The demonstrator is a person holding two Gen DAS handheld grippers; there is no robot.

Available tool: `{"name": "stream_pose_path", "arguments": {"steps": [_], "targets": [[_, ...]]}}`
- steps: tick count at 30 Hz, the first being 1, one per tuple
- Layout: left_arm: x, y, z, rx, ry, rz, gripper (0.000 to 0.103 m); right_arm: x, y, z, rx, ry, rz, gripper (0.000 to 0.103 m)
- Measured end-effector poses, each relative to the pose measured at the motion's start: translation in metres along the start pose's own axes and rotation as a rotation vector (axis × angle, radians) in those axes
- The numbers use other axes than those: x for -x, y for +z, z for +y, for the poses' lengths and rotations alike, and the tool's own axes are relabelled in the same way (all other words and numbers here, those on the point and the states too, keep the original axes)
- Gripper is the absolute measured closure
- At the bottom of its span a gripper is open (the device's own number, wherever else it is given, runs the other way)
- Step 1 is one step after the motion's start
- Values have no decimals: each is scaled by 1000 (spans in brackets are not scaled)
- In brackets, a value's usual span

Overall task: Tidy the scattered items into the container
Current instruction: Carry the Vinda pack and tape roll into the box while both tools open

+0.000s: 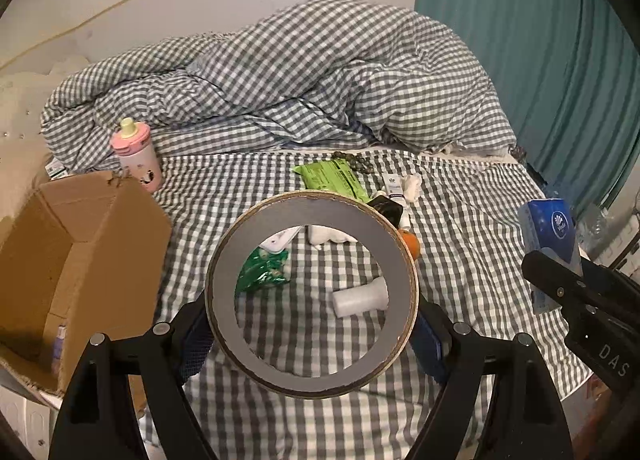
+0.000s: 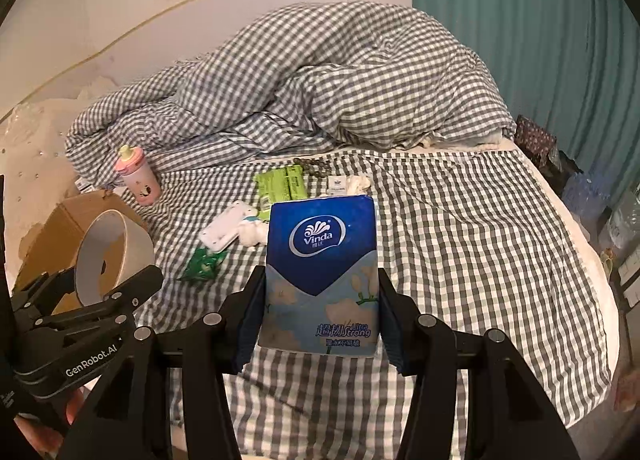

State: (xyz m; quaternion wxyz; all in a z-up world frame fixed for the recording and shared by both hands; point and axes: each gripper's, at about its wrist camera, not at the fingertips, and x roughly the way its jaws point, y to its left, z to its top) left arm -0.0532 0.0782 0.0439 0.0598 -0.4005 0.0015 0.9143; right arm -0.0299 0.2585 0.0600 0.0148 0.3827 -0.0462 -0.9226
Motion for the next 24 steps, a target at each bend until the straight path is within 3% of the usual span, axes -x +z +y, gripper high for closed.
{"name": "stream_pose_path", "arguments": {"steps": [8, 24], "targets": [[25, -20, 50, 60, 19, -6, 19, 15, -7, 56, 77, 12, -6, 52], [75, -20, 209, 253, 146, -59, 19, 17, 8, 209, 254, 157, -15, 52]]}}
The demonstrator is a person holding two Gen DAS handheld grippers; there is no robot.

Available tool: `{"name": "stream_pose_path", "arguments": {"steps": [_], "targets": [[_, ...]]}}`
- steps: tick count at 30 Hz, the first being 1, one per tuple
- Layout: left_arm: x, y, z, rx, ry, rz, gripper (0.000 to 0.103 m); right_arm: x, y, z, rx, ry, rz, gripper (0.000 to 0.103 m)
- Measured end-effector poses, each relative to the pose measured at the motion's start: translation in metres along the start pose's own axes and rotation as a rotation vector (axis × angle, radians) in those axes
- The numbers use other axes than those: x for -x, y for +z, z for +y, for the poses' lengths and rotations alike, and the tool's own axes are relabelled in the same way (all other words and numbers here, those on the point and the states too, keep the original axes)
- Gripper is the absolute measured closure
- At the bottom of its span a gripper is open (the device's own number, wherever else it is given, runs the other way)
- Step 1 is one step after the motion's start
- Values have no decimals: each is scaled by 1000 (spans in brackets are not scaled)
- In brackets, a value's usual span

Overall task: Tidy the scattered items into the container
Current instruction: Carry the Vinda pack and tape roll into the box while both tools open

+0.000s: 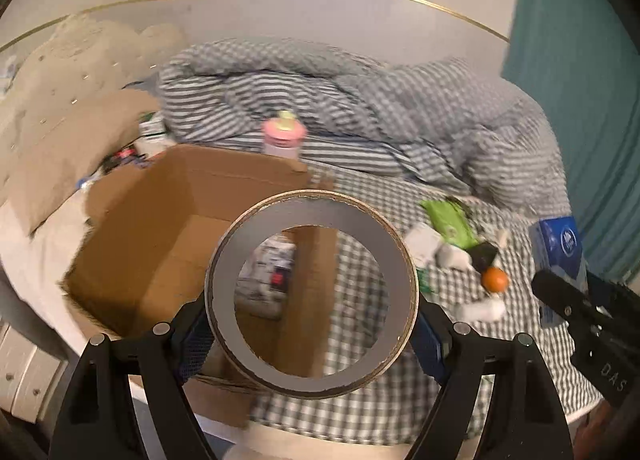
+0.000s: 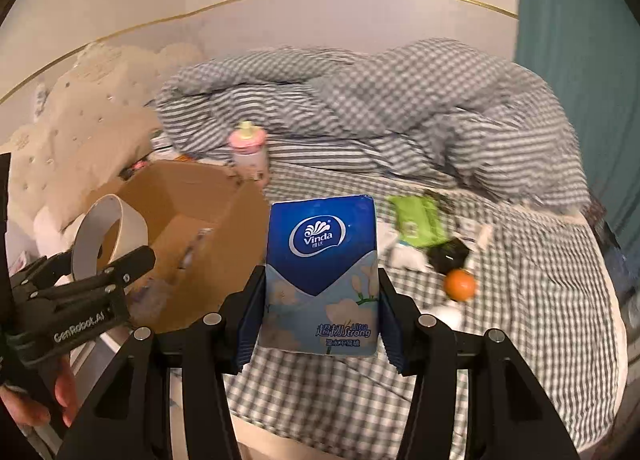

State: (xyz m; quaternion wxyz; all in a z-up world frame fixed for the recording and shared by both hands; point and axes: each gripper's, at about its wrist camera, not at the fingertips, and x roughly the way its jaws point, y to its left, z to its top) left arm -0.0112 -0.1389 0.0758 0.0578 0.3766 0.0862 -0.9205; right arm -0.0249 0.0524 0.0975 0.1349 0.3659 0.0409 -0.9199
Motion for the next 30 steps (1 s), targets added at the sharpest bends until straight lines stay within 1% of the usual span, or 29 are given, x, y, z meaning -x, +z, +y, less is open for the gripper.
{"name": "stream_pose_path", "arguments": {"steps": [3, 6, 12, 15, 16, 18, 21, 25, 27, 28, 29, 30], "targets": [[-9, 0, 28, 37, 29, 16, 19, -15, 6, 27, 27, 33, 12, 52], [-25, -3, 53, 64, 52, 43, 19, -35, 12, 52, 56, 66, 42, 52], [-62, -3, 87, 96, 79, 99, 19, -78, 29, 97, 100, 120, 83, 52], [-82, -5, 97, 91, 89, 134, 17, -99, 37, 115, 120, 131, 98, 52], [-87, -6, 100, 90, 91, 143, 13, -105, 38, 119, 127, 134, 103, 52], [-96, -8, 107, 103, 108, 161, 7, -116, 40, 127, 141, 139, 117, 52], [-99, -9, 110, 108, 128, 139, 4, -128, 40, 136, 168, 137, 137, 52], [-99, -9, 111, 108, 116, 131, 3, -138, 41, 142, 173, 141, 148, 52], [-99, -8, 111, 106, 113, 134, 3, -139, 43, 144, 170, 150, 137, 50], [-99, -8, 111, 104, 112, 135, 3, -138, 44, 145, 170, 149, 127, 38], [-99, -8, 111, 104, 112, 136, 3, -137, 45, 146, 169, 141, 115, 13], [-100, -8, 112, 104, 112, 138, 3, -134, 46, 145, 161, 127, 95, 7]]}}
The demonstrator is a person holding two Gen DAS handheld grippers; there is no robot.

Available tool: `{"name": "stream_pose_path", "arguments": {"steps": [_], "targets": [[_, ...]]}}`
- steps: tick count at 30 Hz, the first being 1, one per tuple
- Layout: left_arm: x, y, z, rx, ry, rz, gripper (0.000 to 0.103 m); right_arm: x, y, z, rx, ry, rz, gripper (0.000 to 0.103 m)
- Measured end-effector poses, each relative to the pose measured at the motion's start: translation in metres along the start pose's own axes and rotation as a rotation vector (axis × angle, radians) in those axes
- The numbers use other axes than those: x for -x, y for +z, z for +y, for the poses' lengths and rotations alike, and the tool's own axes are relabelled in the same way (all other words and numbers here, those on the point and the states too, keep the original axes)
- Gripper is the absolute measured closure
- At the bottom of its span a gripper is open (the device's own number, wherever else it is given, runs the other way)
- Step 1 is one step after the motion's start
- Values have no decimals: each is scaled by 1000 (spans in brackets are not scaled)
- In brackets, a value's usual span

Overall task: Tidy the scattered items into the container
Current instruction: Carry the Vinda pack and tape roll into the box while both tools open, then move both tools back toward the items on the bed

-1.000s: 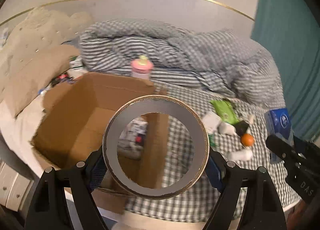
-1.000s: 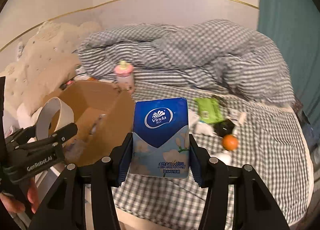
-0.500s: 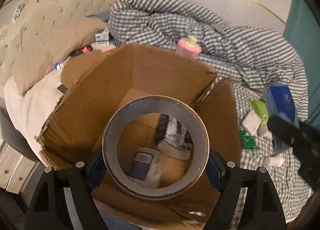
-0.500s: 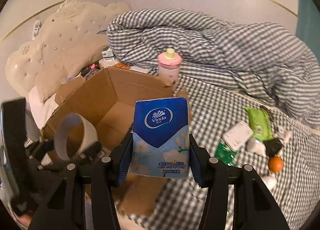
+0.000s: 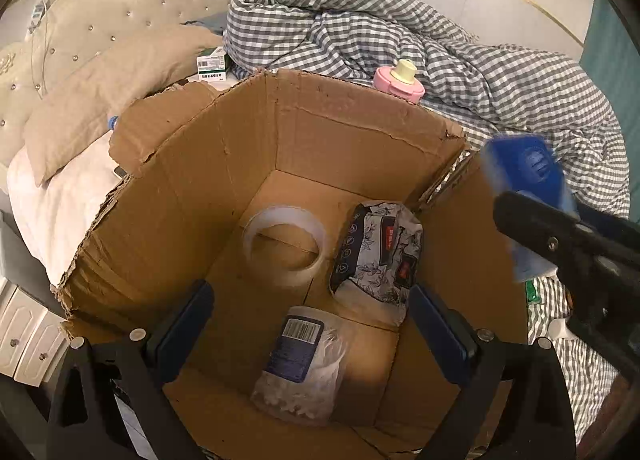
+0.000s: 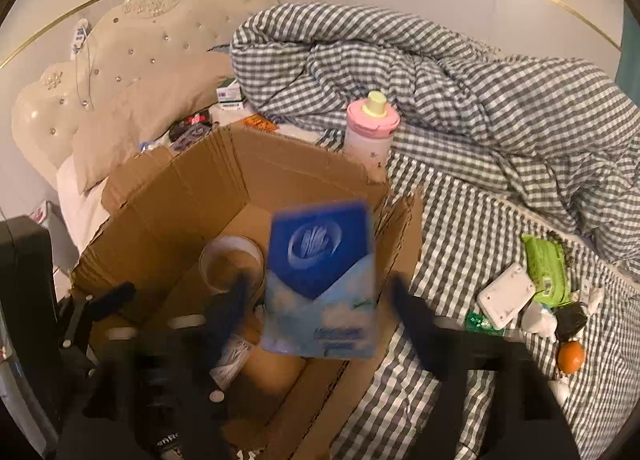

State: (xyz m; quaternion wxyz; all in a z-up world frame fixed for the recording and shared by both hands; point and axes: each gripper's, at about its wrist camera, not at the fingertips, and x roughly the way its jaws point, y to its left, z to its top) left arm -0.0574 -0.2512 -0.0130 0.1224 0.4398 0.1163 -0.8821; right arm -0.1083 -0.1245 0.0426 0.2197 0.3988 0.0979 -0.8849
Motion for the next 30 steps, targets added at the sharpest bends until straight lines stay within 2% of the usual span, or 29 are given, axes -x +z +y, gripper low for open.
{"name": "stream_pose_path", "arguments": {"steps": [2, 5, 10, 16, 23, 30], "targets": [[1, 0, 0, -1, 2, 2, 3, 9, 1, -4, -23, -9, -45, 6], [1, -1, -3, -6, 12, 5, 3, 17, 0, -13, -51, 36, -47, 6], [10, -3, -10, 7, 5, 6, 3, 29, -9, -35, -79, 17, -50, 6], [38, -7, -36, -33, -5, -40, 3, 58, -29, -71, -124, -13, -67, 6], [69, -22, -92, -107, -42, -81, 3, 106, -59, -116, -177, -64, -101, 6], [96, -46, -167, -216, -101, -111, 3, 158, -99, -169, -241, -134, -142, 6]]}}
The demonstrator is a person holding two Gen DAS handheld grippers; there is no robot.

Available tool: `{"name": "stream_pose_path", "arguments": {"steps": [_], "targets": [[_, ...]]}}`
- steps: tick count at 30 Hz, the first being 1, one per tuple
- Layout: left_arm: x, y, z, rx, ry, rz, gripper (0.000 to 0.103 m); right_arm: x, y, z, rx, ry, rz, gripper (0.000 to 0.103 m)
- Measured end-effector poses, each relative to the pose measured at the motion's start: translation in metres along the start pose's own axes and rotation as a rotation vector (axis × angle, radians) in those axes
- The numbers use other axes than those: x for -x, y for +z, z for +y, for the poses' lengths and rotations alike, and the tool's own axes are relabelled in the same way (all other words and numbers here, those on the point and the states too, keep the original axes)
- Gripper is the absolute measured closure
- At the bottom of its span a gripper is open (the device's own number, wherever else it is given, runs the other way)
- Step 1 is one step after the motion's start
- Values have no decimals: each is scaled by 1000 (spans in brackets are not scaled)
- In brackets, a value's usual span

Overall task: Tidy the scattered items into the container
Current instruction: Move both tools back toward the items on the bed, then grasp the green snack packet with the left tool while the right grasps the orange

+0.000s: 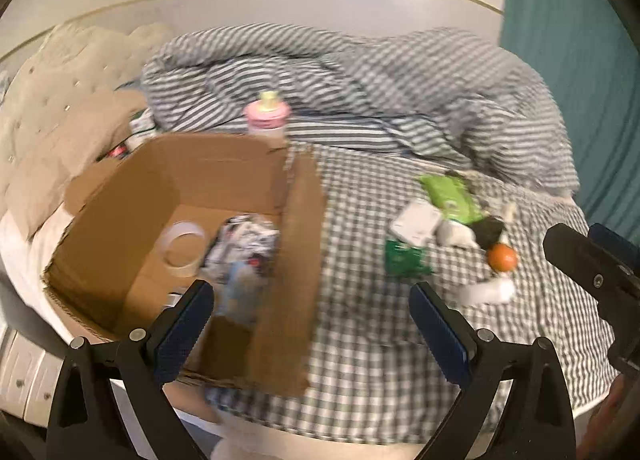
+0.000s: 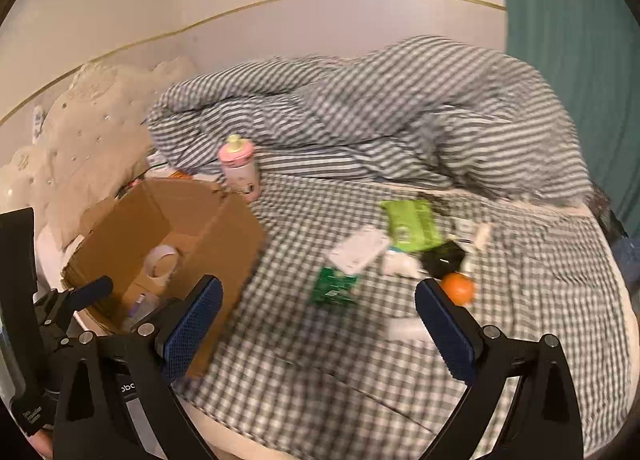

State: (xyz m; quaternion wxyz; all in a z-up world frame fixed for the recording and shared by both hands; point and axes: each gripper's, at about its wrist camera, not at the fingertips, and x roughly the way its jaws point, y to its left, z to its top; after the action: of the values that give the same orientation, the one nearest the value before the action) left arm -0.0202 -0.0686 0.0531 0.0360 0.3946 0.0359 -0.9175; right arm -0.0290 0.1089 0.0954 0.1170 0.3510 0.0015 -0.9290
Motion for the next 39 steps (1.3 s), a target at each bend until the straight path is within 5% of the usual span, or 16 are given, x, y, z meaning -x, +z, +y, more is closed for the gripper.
{"name": "stream_pose_path", "arguments": {"steps": [8, 18, 39], "targets": [[-2, -14, -60, -76, -41, 9, 3, 24, -30, -78, -110, -82, 1, 6], [-28, -22, -94, -86, -49, 63, 3, 22, -51, -126, -170, -117, 30, 6], [-180, -11, -120, -105, -42, 222, 3, -118, -44, -172, -173, -148, 212, 6]]}}
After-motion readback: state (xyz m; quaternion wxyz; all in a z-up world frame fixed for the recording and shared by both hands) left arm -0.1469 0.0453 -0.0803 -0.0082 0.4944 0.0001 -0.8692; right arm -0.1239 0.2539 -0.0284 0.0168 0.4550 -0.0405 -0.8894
